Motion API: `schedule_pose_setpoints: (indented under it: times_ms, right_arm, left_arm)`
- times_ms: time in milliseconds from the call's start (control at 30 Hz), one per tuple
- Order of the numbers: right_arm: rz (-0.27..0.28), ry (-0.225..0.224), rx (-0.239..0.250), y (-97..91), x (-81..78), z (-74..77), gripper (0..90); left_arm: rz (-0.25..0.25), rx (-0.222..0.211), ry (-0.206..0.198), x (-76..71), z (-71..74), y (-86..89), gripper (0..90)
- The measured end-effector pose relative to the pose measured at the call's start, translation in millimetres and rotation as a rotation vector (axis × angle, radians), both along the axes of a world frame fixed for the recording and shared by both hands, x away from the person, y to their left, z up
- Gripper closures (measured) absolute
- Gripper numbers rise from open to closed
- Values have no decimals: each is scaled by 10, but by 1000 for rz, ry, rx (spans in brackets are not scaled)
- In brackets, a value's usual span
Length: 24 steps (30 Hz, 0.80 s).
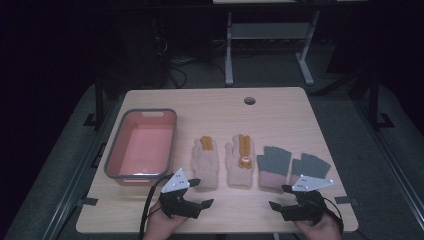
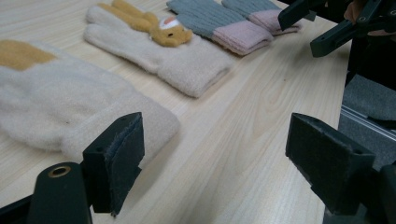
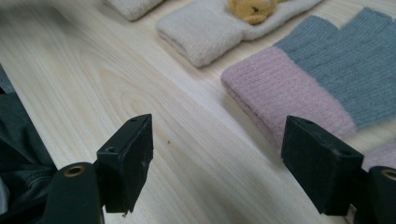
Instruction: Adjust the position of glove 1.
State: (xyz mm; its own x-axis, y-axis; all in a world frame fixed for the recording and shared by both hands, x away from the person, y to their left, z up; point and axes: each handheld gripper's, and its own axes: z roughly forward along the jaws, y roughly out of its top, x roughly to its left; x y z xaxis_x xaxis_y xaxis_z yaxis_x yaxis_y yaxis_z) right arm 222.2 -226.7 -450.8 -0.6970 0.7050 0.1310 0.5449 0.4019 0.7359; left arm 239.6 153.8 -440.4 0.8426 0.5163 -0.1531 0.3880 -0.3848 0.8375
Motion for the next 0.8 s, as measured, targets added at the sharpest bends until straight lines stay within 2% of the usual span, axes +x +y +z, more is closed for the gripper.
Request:
schedule_pose_setpoints:
  times_ms: [100,233,433,500,767,800]
  right_arm:
    - [7,-3,4,3,7,-4,249]
    - [2,-3,6,20,13,6,247]
    - [19,-9,-1,67,26,43,247]
    - [19,-15,-2,77,43,50,247]
    - [13,-6,15,56,61,48,247]
    - [18,-18,8,56,85,59,247]
  left_arm:
    - [0,4,-8,-11,11,-3,196]
    - [-1,-7,2,-10,4,2,196]
    - [1,-6,-13,-26,30,39,196]
    - [9,-23,-14,-30,39,64,196]
    - [10,-23,-12,-17,37,65,195]
    - [3,-14,-13,-15,34,62,196]
